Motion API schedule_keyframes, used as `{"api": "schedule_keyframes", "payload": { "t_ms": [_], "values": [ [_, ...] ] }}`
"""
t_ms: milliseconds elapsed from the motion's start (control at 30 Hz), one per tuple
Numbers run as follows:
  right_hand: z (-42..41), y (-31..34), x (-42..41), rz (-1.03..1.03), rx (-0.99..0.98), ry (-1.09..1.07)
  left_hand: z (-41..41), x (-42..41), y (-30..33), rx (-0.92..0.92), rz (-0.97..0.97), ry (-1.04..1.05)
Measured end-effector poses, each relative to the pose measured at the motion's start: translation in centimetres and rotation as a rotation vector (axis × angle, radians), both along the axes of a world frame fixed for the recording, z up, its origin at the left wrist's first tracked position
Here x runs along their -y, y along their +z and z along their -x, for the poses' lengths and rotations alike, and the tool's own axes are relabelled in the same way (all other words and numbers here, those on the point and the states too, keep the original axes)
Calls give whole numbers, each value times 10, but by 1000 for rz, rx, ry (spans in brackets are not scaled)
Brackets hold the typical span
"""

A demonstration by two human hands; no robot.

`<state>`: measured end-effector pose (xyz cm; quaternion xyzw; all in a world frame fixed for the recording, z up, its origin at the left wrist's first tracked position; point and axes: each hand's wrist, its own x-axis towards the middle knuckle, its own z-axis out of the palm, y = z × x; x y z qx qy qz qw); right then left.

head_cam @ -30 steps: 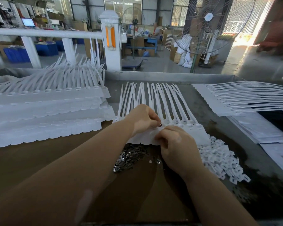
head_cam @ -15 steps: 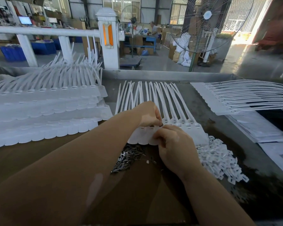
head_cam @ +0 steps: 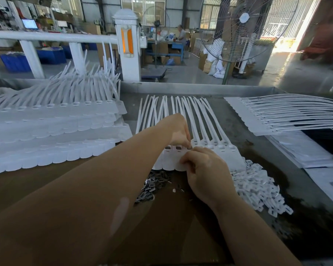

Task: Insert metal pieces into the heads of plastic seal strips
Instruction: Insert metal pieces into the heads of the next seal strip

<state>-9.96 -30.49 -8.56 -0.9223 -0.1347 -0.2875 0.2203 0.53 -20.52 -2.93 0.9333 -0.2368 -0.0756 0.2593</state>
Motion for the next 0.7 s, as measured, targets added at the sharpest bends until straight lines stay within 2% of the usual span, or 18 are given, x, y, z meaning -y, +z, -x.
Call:
{"api": "schedule_keyframes", "payload": {
  "t_ms": [167,433,600,700],
  "values": [
    [0,0,0,1,16,-11,3,-4,-4,-39,93,49],
    [0,-1,0,6,6,-13,13,-12,-5,-47,147,9],
    [0,-1,0,5,2,-8,14,-13,-7,-3,89,18],
    [0,-2,0,7,2,-10,17,-11,-8,93,-17,9]
  ]
}}
